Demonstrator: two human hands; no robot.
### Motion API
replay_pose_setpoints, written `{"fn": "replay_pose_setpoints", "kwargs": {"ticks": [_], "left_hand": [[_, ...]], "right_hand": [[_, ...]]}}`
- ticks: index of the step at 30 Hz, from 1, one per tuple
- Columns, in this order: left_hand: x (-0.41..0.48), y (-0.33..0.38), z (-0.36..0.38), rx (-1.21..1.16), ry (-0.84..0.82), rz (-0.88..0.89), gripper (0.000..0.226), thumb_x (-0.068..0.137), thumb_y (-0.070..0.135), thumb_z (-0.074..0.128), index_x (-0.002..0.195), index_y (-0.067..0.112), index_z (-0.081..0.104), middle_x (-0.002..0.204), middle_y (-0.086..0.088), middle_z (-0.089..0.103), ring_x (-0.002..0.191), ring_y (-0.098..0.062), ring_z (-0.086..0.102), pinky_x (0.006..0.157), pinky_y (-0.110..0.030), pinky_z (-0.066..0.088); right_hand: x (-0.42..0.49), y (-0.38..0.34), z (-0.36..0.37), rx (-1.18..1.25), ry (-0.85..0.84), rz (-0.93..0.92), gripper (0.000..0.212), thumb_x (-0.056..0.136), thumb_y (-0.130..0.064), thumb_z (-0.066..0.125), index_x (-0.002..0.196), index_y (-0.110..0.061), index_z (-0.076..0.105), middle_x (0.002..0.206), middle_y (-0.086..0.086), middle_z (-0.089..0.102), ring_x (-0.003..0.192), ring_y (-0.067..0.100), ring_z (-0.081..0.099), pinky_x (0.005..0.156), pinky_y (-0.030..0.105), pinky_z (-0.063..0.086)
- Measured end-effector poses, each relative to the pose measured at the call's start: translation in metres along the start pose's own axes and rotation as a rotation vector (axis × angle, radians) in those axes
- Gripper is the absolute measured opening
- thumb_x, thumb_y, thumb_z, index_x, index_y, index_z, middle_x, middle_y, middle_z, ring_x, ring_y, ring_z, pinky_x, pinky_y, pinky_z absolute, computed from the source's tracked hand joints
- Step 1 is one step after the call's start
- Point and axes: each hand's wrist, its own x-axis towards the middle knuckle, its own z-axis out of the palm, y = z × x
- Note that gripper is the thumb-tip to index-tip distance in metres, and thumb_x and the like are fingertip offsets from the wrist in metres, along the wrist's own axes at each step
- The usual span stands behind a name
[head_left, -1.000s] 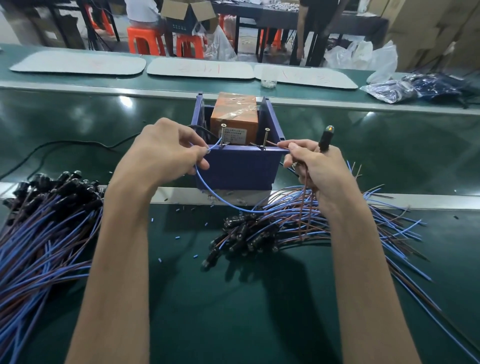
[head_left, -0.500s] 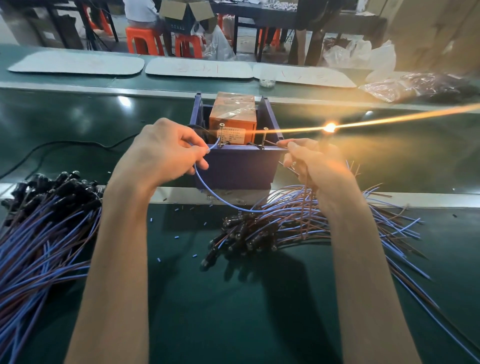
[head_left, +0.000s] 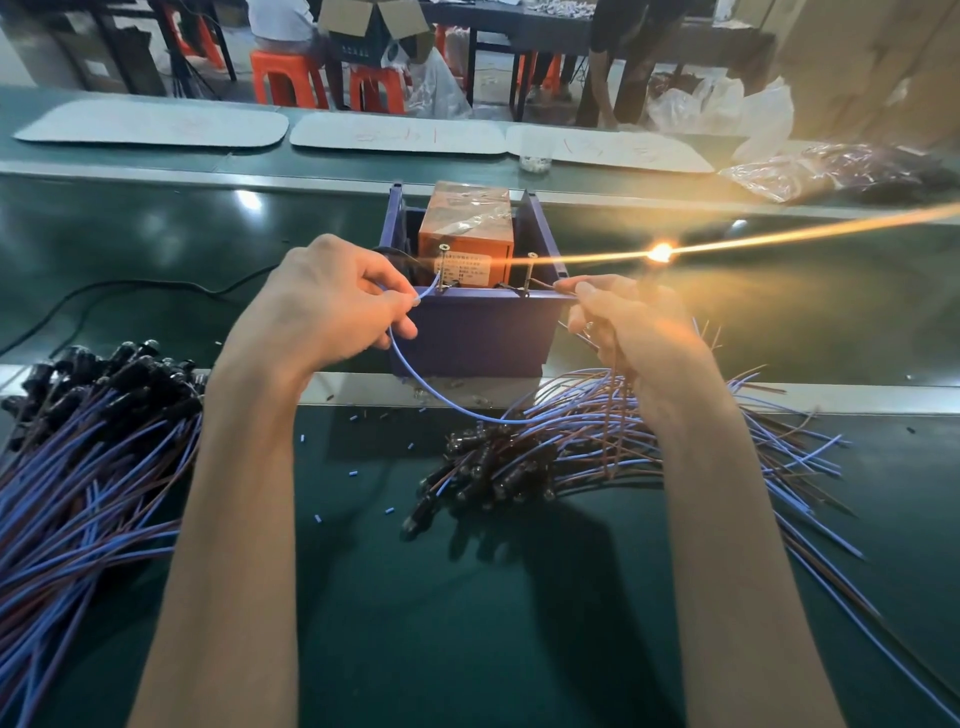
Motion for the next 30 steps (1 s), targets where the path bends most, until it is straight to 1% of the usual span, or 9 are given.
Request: {"fn": "replay_pose_setpoints", "kwargs": {"ticks": [13,16,18,21,23,25,27,28,30], "left_hand": [[0.0,0.0,-0.001,0.004,-0.016,0.001,0.017,0.09,0.022,0.063,0.075,0.025,0.07,0.06,0.017,0.07,0.042,0.005,0.056,0.064,-0.022,0.044],[0.0,-0.001,-0.003,-0.014,-0.044,0.001,0.017,0.089,0.018,0.062,0.076,0.023,0.07,0.061,0.014,0.07,0.045,0.003,0.058,0.07,-0.026,0.05],[0.0,-0.001,-0.004,-0.023,-0.07,0.001,0.016,0.089,0.016,0.062,0.076,0.021,0.07,0.062,0.012,0.071,0.047,0.002,0.059,0.069,-0.024,0.049],[-0.002,-0.001,-0.006,0.018,-0.127,0.018,0.015,0.087,0.016,0.063,0.074,0.02,0.069,0.063,0.012,0.071,0.045,0.003,0.058,0.061,-0.019,0.042],[-0.003,-0.002,-0.007,0.046,-0.203,0.026,0.014,0.086,0.012,0.065,0.073,0.018,0.068,0.064,0.009,0.072,0.047,0.0,0.059,0.059,-0.019,0.044],[-0.004,-0.003,-0.008,0.104,-0.306,0.021,0.014,0.083,0.01,0.065,0.072,0.017,0.068,0.068,0.006,0.073,0.053,-0.004,0.063,0.068,-0.026,0.052],[-0.004,-0.005,-0.009,0.197,-0.409,0.008,0.009,0.08,0.014,0.068,0.073,0.019,0.069,0.071,0.005,0.074,0.063,-0.008,0.068,0.084,-0.038,0.055],[-0.004,-0.006,-0.01,0.244,-0.455,0.007,0.006,0.079,0.017,0.071,0.074,0.02,0.069,0.07,0.006,0.074,0.066,-0.008,0.068,0.088,-0.04,0.053],[-0.006,-0.007,-0.011,0.313,-0.516,0.002,0.006,0.079,0.022,0.073,0.074,0.022,0.07,0.067,0.007,0.072,0.068,-0.006,0.067,0.089,-0.039,0.052]], "right_hand": [[0.0,-0.001,-0.001,-0.014,0.0,0.005,0.023,0.097,-0.014,0.052,0.084,-0.021,0.07,0.05,-0.009,0.059,0.04,0.002,0.033,0.037,0.01,0.025],[0.002,0.0,-0.001,0.006,-0.025,0.001,0.024,0.097,-0.011,0.05,0.085,-0.016,0.07,0.051,-0.007,0.059,0.038,0.002,0.031,0.036,0.01,0.023],[0.002,-0.001,0.0,0.018,-0.045,0.002,0.026,0.098,-0.011,0.049,0.084,-0.014,0.07,0.05,-0.006,0.058,0.038,0.002,0.029,0.036,0.011,0.021],[0.002,-0.004,0.001,0.003,-0.04,0.045,0.035,0.101,-0.027,0.046,0.079,-0.015,0.07,0.053,-0.006,0.06,0.043,0.002,0.036,0.037,0.011,0.025],[0.002,-0.007,0.003,-0.073,-0.01,0.079,0.045,0.1,-0.042,0.042,0.077,-0.016,0.07,0.059,-0.006,0.064,0.05,0.001,0.046,0.046,0.013,0.033],[0.001,-0.009,0.004,-0.193,0.037,0.089,0.053,0.098,-0.054,0.035,0.077,-0.018,0.069,0.071,-0.004,0.067,0.062,0.0,0.055,0.061,0.018,0.035],[0.001,-0.008,0.002,-0.284,0.124,0.083,0.063,0.095,-0.063,0.029,0.078,-0.018,0.07,0.077,-0.002,0.068,0.077,0.006,0.058,0.068,0.022,0.034],[0.001,-0.008,0.0,-0.309,0.163,0.078,0.067,0.094,-0.066,0.026,0.078,-0.018,0.07,0.074,-0.002,0.066,0.076,0.009,0.057,0.066,0.024,0.034],[0.0,-0.009,-0.003,-0.3,0.185,0.072,0.071,0.094,-0.067,0.024,0.076,-0.015,0.07,0.059,-0.003,0.064,0.06,0.009,0.052,0.058,0.024,0.034]]}}
